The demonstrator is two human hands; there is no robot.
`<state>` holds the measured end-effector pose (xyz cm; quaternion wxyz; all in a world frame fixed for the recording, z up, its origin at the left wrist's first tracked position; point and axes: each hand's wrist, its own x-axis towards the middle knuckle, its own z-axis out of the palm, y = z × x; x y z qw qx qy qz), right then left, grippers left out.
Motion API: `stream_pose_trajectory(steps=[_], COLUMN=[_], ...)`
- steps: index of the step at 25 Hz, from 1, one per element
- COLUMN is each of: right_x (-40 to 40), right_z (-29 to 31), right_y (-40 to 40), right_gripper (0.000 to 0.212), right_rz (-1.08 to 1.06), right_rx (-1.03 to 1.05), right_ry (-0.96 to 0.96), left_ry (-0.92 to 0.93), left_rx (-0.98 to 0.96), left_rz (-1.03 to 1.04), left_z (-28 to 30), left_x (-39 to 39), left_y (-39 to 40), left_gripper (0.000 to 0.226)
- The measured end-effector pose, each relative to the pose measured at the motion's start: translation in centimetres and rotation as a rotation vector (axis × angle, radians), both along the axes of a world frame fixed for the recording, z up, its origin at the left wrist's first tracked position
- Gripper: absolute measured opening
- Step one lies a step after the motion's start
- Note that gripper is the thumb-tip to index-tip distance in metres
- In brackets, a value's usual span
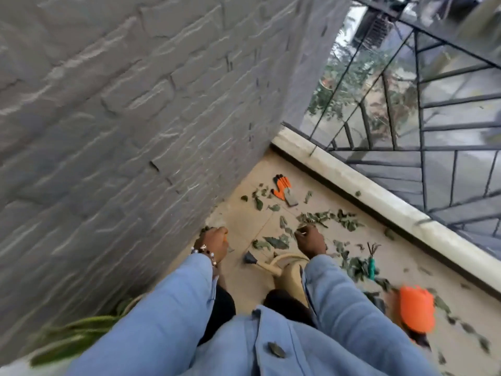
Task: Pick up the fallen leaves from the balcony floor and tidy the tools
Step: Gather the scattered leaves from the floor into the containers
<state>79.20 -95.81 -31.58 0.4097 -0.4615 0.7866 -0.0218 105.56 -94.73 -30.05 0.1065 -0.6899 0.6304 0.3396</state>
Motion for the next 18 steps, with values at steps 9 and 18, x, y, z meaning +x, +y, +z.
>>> stream_pose_trajectory(steps=[9, 18], right_x=[4.9, 0.1], right_z=[-0.8, -6.6], right_y=[2.1, 3.0], right_gripper=[0.028, 0.025], right_rz=[-0.321, -0.370], right_rx=[-0.016, 0.065], right_ry=[-0.032, -0.085], left_ry=[0.039, 0.046], left_rx=[0.075, 0.158], left_rz=[-0.246, -0.265], left_z=[-0.2, -5.2], left_x=[2.2, -3.9], left_y=[-8.3, -9.9], left_gripper=[0.044, 0.039])
